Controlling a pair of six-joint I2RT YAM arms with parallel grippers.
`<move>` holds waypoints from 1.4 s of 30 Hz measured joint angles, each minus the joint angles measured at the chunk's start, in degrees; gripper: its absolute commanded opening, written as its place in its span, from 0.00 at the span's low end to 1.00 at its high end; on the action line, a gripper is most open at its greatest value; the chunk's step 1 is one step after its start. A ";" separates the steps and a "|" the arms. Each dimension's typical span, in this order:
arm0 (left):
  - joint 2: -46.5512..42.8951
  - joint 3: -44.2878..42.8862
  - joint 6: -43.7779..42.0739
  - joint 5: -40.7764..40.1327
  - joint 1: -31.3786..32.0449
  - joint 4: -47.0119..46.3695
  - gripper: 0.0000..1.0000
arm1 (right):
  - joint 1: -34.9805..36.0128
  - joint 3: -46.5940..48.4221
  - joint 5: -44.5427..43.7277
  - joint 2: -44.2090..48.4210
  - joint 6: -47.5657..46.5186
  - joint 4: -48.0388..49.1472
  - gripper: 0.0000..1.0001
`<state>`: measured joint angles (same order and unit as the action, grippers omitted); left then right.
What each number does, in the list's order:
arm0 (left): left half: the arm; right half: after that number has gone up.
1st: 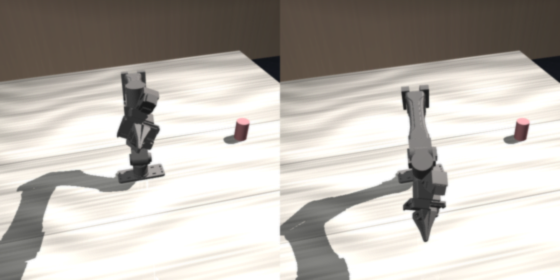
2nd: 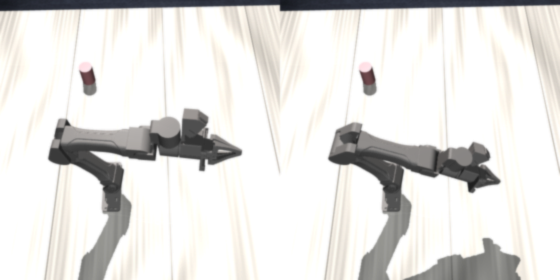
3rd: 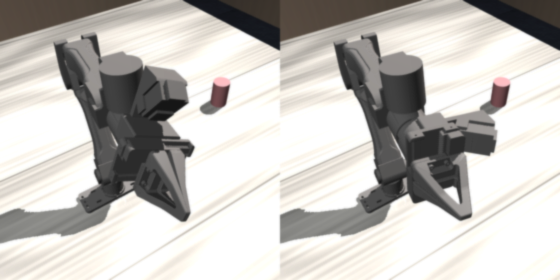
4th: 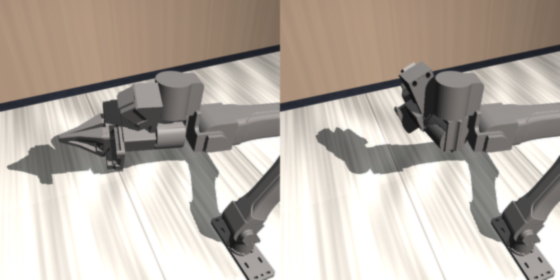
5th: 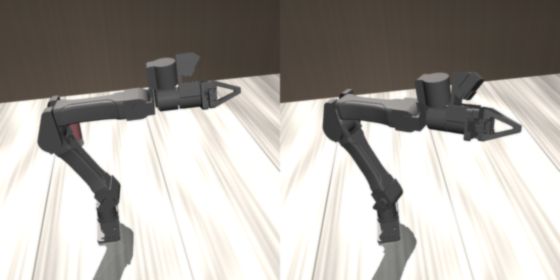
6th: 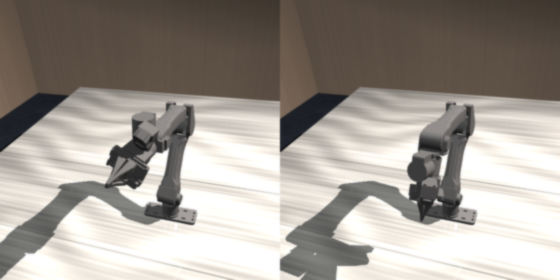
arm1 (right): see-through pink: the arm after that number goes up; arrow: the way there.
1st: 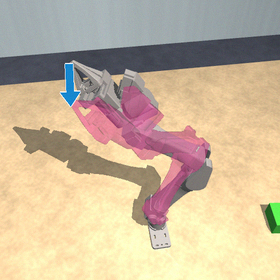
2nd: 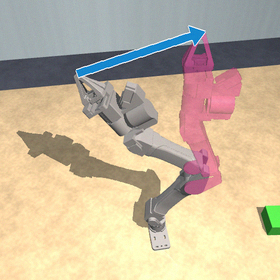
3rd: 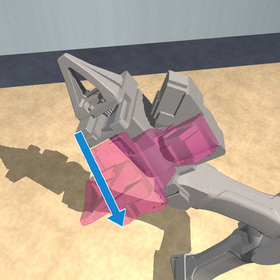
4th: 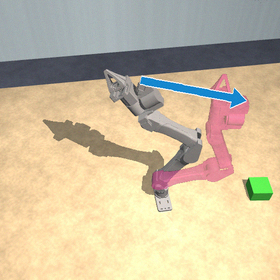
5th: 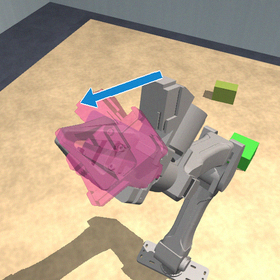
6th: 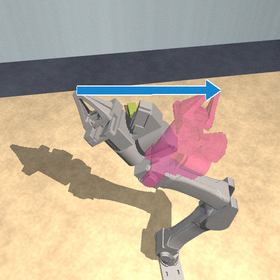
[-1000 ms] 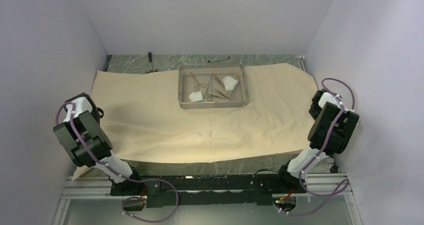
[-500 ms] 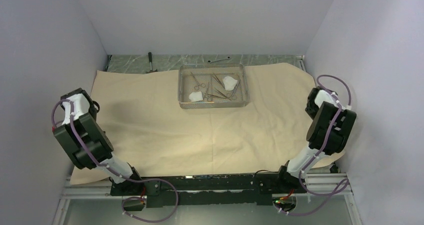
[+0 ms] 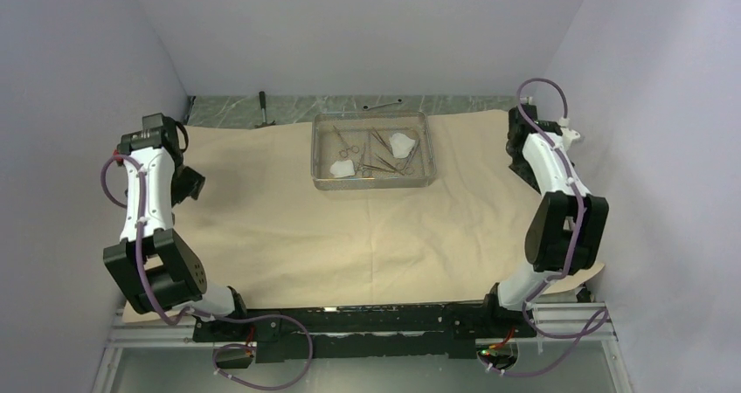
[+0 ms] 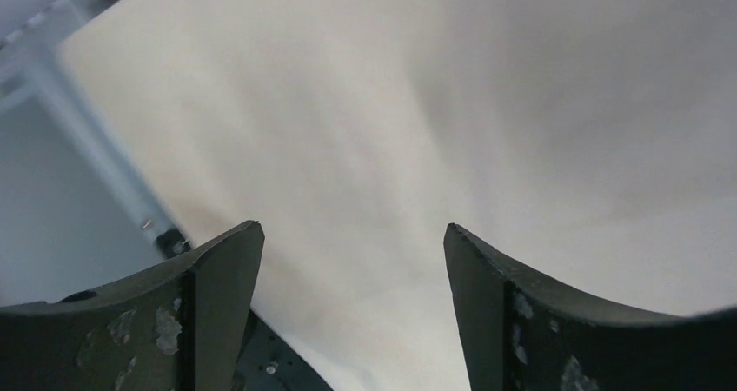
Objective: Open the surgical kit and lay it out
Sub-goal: Open the surgical kit at the center of the board, then smooth out the surgical kit at the center of the board.
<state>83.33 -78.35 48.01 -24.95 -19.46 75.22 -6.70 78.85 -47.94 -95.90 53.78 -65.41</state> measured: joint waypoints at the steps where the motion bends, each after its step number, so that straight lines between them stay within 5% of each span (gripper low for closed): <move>1: -0.26 0.00 -2.51 2.10 0.07 -2.14 0.85 | -0.09 -0.52 4.48 0.90 -4.81 4.76 0.76; 8: 3.21 -3.17 -17.27 16.57 0.44 -15.85 0.95 | -0.90 9.75 32.37 -7.74 -25.18 23.37 0.79; 14: 13.20 -10.36 -25.40 20.22 1.60 -24.13 0.93 | -1.18 28.50 41.16 -25.79 -32.96 27.98 0.78; 23: 31.82 -20.59 -30.73 20.55 2.19 -30.40 0.89 | -2.86 44.78 43.41 -44.50 -43.71 31.04 0.77; 36: 47.84 -34.51 -33.92 14.49 3.74 -33.24 0.88 | -2.97 44.30 43.78 -46.18 -49.57 32.65 0.77; 42: 54.64 -41.57 -35.45 14.58 3.69 -34.75 0.73 | -3.08 44.30 43.85 -46.21 -49.75 32.96 0.76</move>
<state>137.97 -119.92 12.56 -10.37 -15.77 40.47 -9.78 123.15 -4.10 -142.10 4.03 -32.45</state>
